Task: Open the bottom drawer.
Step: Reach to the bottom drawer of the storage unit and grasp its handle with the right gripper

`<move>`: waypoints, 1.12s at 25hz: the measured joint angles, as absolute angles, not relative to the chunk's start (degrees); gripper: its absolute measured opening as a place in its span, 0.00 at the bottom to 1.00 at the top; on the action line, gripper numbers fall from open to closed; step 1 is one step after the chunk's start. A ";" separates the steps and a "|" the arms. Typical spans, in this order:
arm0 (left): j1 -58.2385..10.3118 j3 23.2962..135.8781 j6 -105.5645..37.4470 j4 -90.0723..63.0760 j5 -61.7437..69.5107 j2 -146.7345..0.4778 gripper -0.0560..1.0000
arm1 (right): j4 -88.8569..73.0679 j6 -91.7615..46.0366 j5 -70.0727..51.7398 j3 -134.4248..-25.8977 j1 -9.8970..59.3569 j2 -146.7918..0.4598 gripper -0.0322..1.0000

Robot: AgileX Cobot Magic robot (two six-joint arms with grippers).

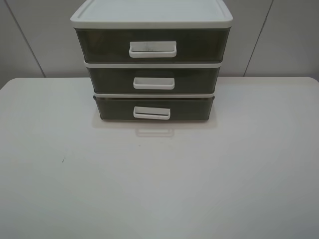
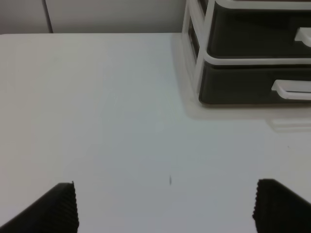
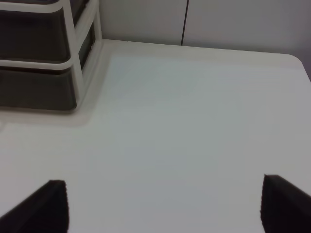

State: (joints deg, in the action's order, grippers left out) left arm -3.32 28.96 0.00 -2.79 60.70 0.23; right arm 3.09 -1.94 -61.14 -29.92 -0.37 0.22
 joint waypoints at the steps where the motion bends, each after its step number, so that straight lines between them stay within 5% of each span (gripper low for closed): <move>1: -3.32 28.96 0.00 -2.79 60.70 0.23 0.76 | 3.09 -1.94 -61.14 -29.92 -0.37 0.22 0.79; 8: -3.32 28.96 0.00 -2.79 60.70 0.23 0.76 | 2.88 -1.94 -61.08 -30.21 -0.37 -5.50 0.79; 16: -3.32 28.96 0.00 -2.79 60.70 0.23 0.76 | -2.85 -4.19 -55.76 -41.54 0.76 -32.36 0.79; 28: -3.32 28.96 0.00 -2.79 60.70 0.23 0.76 | 11.28 3.26 -27.57 -47.47 31.68 -62.66 0.79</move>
